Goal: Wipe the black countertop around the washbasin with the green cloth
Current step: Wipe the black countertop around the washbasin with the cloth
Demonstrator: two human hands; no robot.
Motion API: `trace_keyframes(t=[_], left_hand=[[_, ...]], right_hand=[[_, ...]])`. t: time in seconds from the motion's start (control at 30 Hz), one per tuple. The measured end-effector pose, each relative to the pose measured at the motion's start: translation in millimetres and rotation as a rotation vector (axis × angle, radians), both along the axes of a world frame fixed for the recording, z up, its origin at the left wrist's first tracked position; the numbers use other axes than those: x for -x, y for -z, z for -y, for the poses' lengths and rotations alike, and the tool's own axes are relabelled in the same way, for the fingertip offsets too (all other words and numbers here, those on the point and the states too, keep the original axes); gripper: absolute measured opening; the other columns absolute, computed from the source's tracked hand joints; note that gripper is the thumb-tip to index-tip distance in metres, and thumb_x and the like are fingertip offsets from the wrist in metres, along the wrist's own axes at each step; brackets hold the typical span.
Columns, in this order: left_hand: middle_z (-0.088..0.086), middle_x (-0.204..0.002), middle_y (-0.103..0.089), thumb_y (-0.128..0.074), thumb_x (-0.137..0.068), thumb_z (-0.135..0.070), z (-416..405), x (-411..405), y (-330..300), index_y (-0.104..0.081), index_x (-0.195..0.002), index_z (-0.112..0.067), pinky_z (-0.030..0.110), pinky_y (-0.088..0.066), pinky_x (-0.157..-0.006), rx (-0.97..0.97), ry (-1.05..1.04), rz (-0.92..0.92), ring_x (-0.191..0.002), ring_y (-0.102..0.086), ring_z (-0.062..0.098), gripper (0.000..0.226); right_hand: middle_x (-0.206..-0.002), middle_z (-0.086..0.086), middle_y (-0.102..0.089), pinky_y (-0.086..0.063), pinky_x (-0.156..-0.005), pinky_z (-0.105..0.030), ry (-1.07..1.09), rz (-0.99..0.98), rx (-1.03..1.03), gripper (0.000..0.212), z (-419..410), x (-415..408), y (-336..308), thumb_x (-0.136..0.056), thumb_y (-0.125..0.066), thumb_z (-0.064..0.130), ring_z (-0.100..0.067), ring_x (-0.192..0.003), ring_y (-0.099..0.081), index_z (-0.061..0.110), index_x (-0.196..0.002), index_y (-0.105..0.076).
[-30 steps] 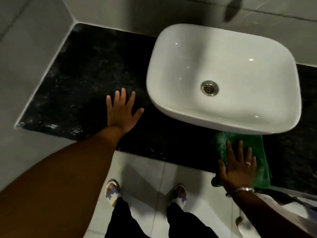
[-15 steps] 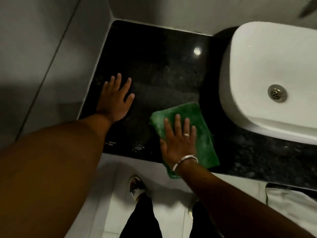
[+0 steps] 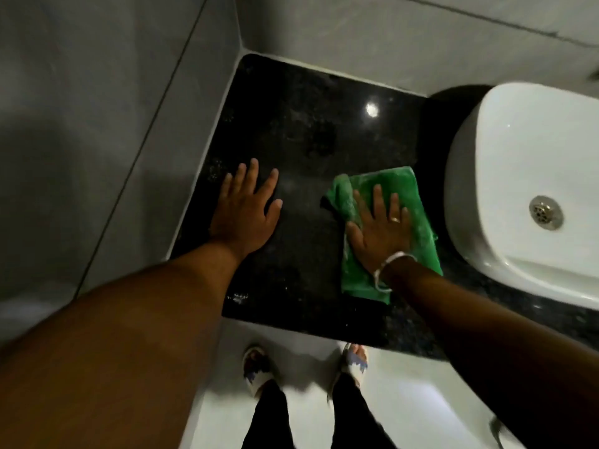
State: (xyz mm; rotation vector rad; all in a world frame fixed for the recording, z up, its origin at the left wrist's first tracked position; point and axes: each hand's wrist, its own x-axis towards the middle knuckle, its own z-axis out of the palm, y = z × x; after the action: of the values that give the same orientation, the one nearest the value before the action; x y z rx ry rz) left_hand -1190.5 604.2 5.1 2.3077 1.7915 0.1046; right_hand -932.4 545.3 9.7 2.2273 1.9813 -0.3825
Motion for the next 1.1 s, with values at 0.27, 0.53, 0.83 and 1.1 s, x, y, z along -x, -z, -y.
trace_keyframes(t=[0.27, 0.53, 0.83, 1.1], left_hand=[[0.016, -0.165, -0.021, -0.032, -0.094, -0.052, 0.4, 0.1, 6.7, -0.037, -0.151, -0.022, 0.051, -0.015, -0.124, -0.07, -0.038, 0.003, -0.153, -0.018, 0.033, 0.065], [0.012, -0.166, -0.019, -0.029, -0.096, -0.053, -0.1, 1.3, 9.5, -0.029, -0.155, -0.025, 0.049, -0.014, -0.125, -0.061, -0.038, -0.007, -0.154, -0.014, 0.03, 0.066], [0.016, -0.167, -0.007, -0.037, -0.091, -0.053, -10.9, -1.3, -8.0, -0.015, -0.158, -0.009, 0.049, -0.01, -0.125, -0.054, -0.093, 0.322, -0.155, -0.006, 0.032, 0.084], [0.016, -0.168, -0.004, -0.038, -0.101, -0.04, -179.1, -114.0, -36.9, -0.007, -0.158, -0.004, 0.042, -0.003, -0.126, 0.099, -0.109, 0.137, -0.155, -0.004, 0.03, 0.074]], right_hand=[[-0.163, -0.007, 0.003, 0.004, -0.114, -0.06, 0.085, -0.195, -0.053, 0.064, -206.8, 105.1, -0.8, -0.092, -0.027, 0.057, -0.043, -0.146, 0.006, 0.035, -0.15, -0.012], [-0.162, -0.01, -0.006, -0.002, -0.115, -0.058, 0.011, -0.286, -0.157, 0.066, -219.1, 84.4, -23.9, -0.092, -0.025, 0.061, -0.038, -0.148, -0.004, 0.031, -0.151, -0.015], [-0.162, -0.013, -0.001, 0.0, -0.118, -0.054, 0.236, -0.109, -0.124, 0.058, -160.0, 7.3, 1.2, -0.098, -0.028, 0.04, -0.038, -0.148, 0.0, 0.026, -0.152, -0.011], [-0.163, -0.005, -0.003, -0.001, -0.119, -0.051, 0.301, -0.094, -0.181, 0.056, -162.7, 11.4, 3.5, -0.097, -0.029, 0.038, -0.032, -0.149, -0.001, 0.032, -0.151, -0.014]])
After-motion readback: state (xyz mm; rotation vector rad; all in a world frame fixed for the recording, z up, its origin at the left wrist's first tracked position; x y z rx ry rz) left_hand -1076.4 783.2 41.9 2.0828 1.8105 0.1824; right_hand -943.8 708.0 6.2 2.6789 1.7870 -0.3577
